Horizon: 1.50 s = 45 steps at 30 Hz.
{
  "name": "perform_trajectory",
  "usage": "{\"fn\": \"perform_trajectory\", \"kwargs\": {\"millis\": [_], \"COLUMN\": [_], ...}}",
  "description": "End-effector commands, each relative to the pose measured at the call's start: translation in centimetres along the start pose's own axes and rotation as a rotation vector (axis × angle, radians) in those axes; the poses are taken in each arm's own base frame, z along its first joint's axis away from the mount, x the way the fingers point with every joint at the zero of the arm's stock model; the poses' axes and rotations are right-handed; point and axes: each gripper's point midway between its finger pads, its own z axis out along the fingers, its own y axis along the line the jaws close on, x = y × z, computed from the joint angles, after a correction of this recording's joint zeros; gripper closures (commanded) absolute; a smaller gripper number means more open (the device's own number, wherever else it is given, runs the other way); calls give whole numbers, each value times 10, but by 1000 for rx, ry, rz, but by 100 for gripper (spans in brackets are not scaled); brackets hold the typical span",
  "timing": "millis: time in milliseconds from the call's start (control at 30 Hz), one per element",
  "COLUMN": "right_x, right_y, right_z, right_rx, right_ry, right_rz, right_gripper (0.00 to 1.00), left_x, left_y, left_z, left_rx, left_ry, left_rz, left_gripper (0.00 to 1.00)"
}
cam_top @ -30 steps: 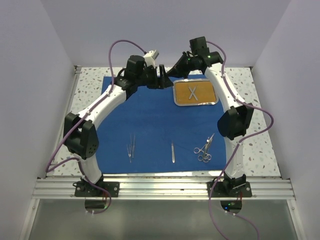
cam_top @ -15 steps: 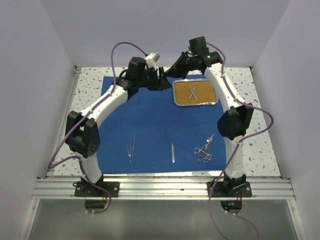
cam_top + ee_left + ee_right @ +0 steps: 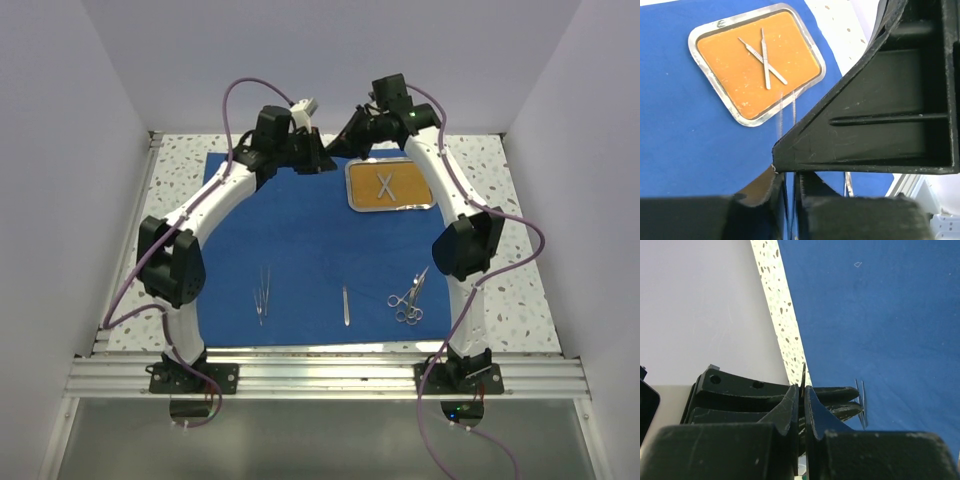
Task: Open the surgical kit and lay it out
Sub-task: Place the medical item in the surgical kit.
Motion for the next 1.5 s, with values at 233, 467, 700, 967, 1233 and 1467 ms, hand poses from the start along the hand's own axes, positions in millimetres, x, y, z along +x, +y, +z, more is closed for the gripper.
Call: {"fn": "perform_trajectory", "kwargs": {"millis": [233,467,700,967,1233,1467], "right_x": [22,13,-26,-61,-61,-63], "right_y": [24,28,13,-26,-47,-48], "right_z": [-19,-11,-10,-10,2,2], "right_rx": [-61,-94,-71,-6,39,42], "right_ry": [54,43,-40,-87,-61,-64], "right_rz": [-69,-77,-72,-51,-62,-75], "right_gripper": [100,20,1,1,1,1], "left_x": [-35,-11,62,182,262,269], "left_y": [-20,-13,26,80,102,114], "left_z": [-12,-26,-68,-153,-198,-199], "left_rx": [50,9,-170,-466,-586,-646], "left_ry": [-89,-48,77,284,320,312], "left_rz": [36,43,26,-62,-206,-206], "left_gripper": [100,100,100,100,100,90]}}
